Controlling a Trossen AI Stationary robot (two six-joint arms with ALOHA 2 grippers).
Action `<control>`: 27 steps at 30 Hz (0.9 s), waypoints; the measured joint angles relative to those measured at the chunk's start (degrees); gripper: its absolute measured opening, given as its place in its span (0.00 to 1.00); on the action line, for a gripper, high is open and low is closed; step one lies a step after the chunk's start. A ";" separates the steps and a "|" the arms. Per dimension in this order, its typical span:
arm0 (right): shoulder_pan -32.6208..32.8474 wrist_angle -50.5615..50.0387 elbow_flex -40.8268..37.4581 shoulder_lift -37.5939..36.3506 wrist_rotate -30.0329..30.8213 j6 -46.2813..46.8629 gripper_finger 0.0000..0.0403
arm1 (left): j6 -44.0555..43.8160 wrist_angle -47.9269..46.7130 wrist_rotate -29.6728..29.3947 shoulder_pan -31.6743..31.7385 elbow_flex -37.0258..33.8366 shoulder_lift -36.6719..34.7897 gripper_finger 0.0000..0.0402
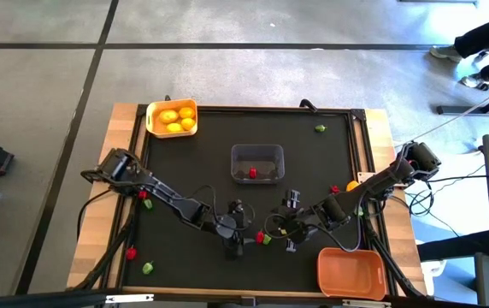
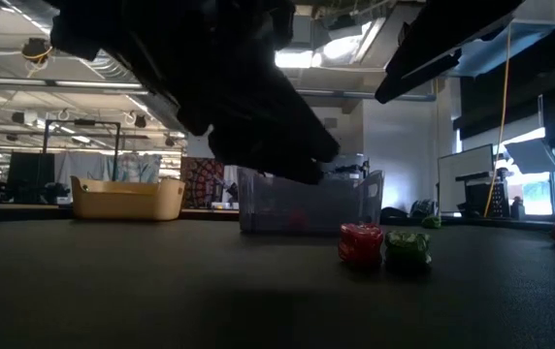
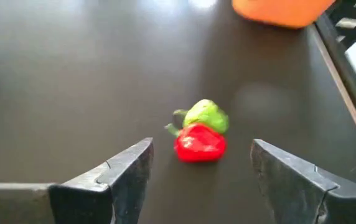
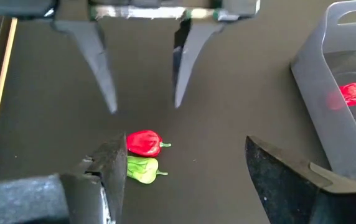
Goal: Sort produce into baskets
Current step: Put the red bell pepper into the transparent bin
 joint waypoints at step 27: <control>0.00 -0.23 0.00 0.72 0.48 -0.10 0.66 | -2.89 15.70 6.64 3.14 0.20 12.11 0.59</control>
